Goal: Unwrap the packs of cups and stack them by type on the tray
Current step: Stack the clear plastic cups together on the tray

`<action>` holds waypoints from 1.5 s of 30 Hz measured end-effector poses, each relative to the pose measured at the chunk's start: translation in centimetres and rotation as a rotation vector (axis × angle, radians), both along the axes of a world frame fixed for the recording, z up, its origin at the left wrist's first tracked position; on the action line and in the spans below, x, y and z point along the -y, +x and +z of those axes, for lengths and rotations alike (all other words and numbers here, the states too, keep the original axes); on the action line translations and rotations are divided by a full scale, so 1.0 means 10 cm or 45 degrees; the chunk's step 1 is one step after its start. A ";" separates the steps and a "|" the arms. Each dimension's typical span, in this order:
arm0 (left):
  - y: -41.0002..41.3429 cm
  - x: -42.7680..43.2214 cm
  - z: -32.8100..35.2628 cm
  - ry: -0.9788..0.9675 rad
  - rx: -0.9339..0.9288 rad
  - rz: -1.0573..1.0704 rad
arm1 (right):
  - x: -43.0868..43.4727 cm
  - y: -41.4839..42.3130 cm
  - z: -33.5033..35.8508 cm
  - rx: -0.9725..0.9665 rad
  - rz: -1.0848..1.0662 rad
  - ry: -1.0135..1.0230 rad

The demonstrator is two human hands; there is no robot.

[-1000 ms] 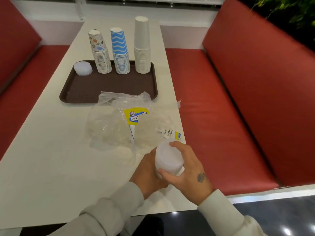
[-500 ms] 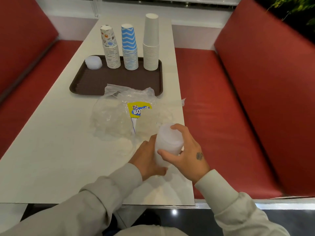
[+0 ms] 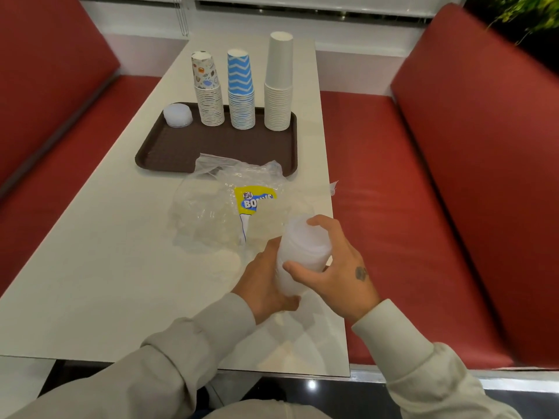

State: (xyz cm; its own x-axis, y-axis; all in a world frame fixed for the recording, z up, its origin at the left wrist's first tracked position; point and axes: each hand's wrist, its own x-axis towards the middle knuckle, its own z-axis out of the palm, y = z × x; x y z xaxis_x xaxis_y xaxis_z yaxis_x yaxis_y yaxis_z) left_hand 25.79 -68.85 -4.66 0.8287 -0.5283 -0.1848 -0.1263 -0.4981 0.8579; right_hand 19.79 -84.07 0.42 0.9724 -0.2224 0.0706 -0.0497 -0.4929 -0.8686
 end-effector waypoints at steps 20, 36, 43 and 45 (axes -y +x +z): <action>0.83 -0.52 0.74 -0.444 0.008 0.353 | -0.53 1.11 0.81 -0.032 0.255 -0.017; 1.85 -1.81 0.94 -0.389 0.065 0.476 | -1.69 2.34 1.17 -0.158 0.275 -0.173; 2.27 -2.23 0.89 -0.322 0.130 0.437 | -2.10 2.79 1.26 -0.249 0.285 -0.383; 2.36 -2.30 0.89 -0.343 0.115 0.443 | -2.20 2.89 1.27 -0.264 0.289 -0.410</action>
